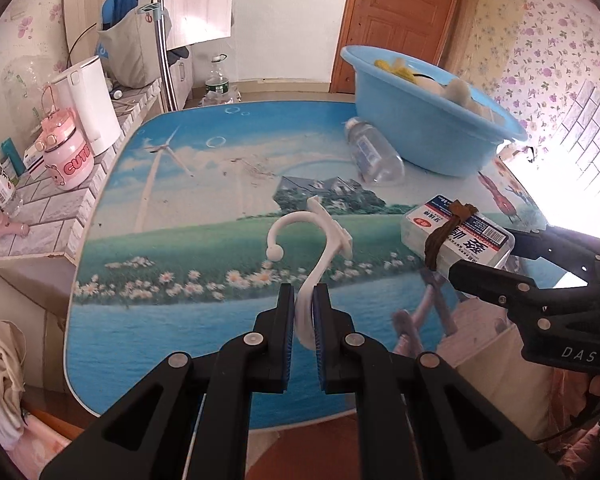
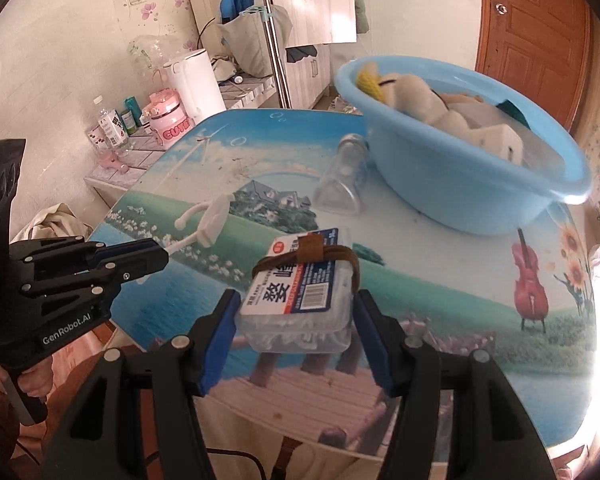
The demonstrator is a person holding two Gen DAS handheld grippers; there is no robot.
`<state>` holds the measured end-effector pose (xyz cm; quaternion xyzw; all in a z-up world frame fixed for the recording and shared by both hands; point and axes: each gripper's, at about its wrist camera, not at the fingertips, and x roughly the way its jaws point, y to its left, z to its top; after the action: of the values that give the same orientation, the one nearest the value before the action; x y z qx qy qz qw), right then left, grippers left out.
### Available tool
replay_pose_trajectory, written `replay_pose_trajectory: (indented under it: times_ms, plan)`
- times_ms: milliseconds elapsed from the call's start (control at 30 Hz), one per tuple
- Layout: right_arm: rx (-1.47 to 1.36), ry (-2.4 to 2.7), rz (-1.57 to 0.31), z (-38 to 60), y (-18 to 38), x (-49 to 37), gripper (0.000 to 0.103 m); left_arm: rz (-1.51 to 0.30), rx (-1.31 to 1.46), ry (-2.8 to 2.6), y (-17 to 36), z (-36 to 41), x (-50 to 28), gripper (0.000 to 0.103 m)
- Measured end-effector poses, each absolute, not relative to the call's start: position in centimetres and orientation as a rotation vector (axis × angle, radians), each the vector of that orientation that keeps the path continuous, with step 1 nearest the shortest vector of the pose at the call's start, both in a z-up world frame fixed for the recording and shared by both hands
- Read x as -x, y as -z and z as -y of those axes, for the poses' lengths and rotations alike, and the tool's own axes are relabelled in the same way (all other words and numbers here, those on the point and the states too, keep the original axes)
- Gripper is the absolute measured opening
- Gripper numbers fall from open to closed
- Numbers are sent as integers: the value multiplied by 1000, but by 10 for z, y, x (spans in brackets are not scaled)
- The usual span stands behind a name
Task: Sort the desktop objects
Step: 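Grasp the white hook with left tool while right grasps the toothpick box, then carry hook and toothpick box into the basin and open both tools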
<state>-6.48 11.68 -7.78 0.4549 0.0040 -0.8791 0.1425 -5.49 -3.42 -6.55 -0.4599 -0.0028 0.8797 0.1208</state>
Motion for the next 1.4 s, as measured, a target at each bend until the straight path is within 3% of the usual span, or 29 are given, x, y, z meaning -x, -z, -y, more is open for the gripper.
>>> replay_pose_trajectory:
  times_ms: [367,500,700,1033,1133,1167,1200,1233,1267,1400]
  plan:
    - [-1346,2646,12,-168,86,49,57,-82,1402,-2574,73,7,46,12]
    - [-1357,2662,27,-178,90,51,57,-76,1406,-2601,74,-1,50,44]
    - [-1407,2655,4,-181,99,59,58,43,1439,-2597,77,-6,65,49]
    - [-1394,2661,-11,-182,104,63,69,9,1412,-2651,82,-22,86,60]
    - [-1391,2663,-44,-179,104,65,73,13,1375,-2684,84,-22,87,60]
    - [-1389,2666,-62,-177,105,66,74,7,1363,-2692,84,-22,86,53]
    - [-1384,2668,-73,-176,105,66,74,4,1344,-2696,84,-22,86,30]
    - [-1375,2670,-68,-176,105,66,73,7,1336,-2689,84,-21,86,14]
    - [-1352,2672,-46,-178,104,65,59,23,1334,-2675,83,-19,87,14]
    - [-1304,2669,26,-186,93,63,54,36,1245,-2708,69,-11,81,13]
